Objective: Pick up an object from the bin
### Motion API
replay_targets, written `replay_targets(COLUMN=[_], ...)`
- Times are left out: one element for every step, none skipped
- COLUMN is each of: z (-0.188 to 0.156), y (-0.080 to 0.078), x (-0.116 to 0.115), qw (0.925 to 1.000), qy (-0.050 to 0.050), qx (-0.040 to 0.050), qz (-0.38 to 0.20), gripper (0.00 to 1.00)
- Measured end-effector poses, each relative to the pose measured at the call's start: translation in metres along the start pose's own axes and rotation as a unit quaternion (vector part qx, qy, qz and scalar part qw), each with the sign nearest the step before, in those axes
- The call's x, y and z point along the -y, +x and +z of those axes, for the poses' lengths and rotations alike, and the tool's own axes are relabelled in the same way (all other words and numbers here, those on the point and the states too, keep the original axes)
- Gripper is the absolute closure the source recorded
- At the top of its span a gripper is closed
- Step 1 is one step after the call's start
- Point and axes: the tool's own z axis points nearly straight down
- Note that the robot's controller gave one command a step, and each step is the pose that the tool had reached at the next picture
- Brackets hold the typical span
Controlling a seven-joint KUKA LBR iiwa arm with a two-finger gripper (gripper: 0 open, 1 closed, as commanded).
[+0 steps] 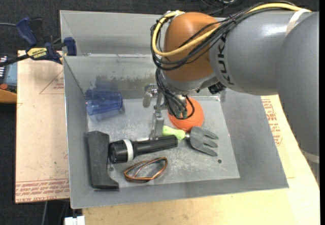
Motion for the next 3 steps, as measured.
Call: replay_targets(z=[-0.005, 0.086, 0.066], y=[-0.002, 0.020, 0.029], x=[0.001, 0.025, 0.026], qw=[1.0000, 0.9911, 0.9920], qy=[0.000, 0.000, -0.001], qx=[0.0038, 0.0038, 0.0071], qz=[0.001, -0.133, -0.126], gripper=[0.00, 0.00, 0.00])
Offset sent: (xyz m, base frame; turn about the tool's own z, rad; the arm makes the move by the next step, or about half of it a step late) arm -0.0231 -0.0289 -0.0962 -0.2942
